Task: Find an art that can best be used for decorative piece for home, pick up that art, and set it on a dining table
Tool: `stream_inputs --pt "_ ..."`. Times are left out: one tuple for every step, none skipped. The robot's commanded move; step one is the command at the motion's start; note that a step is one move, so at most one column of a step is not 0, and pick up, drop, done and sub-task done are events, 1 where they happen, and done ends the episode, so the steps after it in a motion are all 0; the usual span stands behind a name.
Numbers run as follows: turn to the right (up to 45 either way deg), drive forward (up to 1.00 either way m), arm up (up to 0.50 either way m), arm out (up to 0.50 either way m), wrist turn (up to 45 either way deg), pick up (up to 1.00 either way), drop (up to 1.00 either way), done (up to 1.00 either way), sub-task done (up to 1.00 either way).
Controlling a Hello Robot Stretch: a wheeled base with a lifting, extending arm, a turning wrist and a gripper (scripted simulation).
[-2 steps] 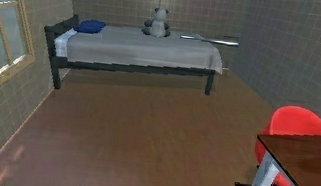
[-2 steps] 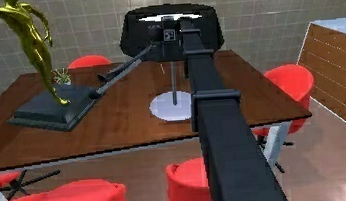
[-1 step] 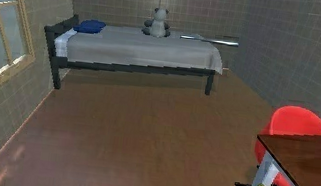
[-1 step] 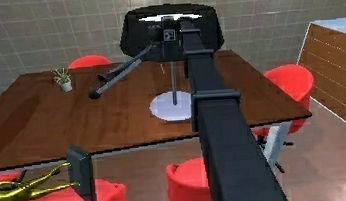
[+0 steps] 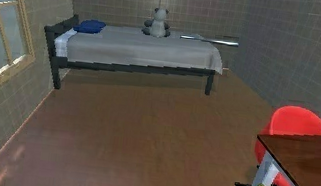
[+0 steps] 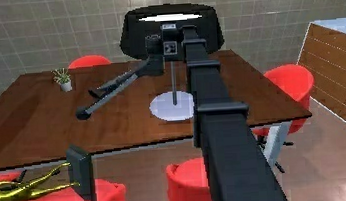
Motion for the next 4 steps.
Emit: stream_inputs --pt "0.0 0.0 0.0 0.0 -39.0 0.0 0.0 0.0 0.0" --pt "0.0 0.0 0.0 -0.38 0.0 0.0 0.0 0.0 0.0" --pt "-24.0 0.0 0.0 0.0 0.0 0.0 0.0 0.0 0.0" --pt "0.0 0.0 0.0 0.2 0.0 0.0 0.0 0.0 0.0"
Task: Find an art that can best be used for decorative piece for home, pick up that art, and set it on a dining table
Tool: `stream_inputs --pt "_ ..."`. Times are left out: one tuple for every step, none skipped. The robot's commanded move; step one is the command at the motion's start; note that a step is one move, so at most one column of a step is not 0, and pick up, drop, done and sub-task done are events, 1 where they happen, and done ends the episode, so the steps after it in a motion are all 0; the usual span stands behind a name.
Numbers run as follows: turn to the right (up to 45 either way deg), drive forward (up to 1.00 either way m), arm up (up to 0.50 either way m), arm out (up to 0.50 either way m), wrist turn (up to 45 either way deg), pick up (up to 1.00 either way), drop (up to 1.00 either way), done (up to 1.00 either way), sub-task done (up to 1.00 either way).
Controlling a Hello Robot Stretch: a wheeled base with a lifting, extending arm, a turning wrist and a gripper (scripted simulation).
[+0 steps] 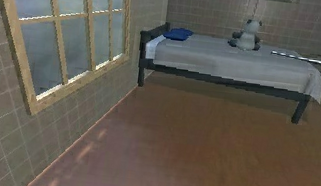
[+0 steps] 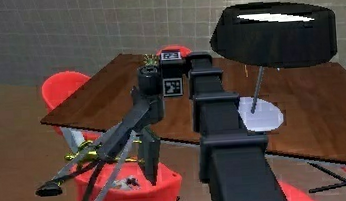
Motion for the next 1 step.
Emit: stream_inputs --pt "0.0 0.0 0.0 0.0 45.0 0.0 0.0 0.0 0.0"
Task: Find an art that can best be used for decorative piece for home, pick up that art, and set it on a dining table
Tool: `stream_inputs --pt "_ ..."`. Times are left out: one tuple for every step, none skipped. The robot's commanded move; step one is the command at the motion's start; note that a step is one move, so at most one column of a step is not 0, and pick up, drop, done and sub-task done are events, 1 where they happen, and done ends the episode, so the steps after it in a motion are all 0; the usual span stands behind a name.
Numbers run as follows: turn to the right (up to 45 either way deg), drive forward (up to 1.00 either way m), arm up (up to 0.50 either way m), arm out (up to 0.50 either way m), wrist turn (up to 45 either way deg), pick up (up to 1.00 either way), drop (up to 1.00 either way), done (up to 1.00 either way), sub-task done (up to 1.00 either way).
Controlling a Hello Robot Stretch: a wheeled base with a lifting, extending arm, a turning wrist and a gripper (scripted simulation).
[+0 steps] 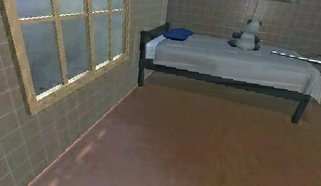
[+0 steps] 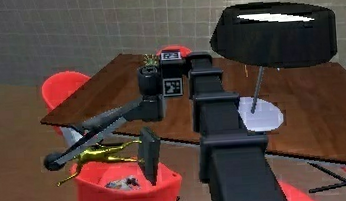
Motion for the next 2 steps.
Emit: stream_inputs --pt "0.0 0.0 0.0 0.0 45.0 0.0 0.0 0.0 0.0" --pt "0.0 0.0 0.0 0.0 12.0 0.0 0.0 0.0 0.0"
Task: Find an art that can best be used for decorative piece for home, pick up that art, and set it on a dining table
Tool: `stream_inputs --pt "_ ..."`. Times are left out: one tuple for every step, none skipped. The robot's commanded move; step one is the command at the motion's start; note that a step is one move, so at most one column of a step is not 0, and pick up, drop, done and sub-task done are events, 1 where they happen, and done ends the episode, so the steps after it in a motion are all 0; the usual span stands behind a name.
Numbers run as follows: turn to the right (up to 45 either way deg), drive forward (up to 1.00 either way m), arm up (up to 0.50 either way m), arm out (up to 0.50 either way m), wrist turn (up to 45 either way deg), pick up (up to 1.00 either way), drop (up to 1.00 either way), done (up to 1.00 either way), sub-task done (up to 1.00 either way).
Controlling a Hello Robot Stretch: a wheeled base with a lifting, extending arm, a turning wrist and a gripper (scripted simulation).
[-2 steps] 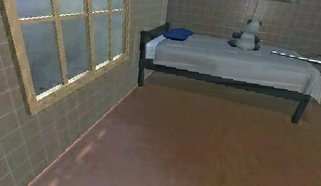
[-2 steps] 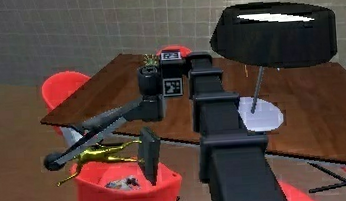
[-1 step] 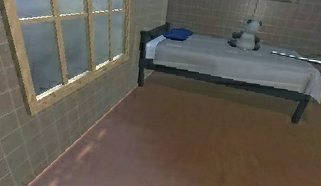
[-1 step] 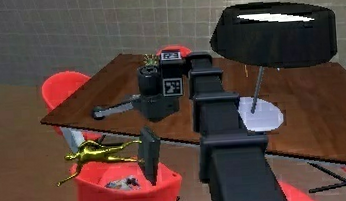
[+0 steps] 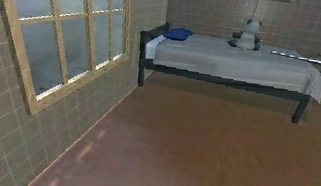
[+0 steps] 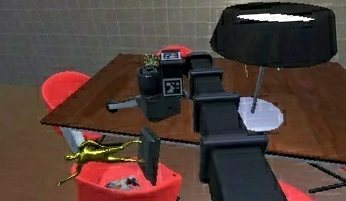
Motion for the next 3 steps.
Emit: stream_inputs --pt "0.0 0.0 -0.04 0.0 0.0 0.0 0.0 0.0 0.0" --pt "0.0 0.0 -0.32 0.0 0.0 0.0 0.0 0.0 0.0" --pt "0.0 0.0 0.0 0.0 0.0 1.0 0.0 0.0 0.0"
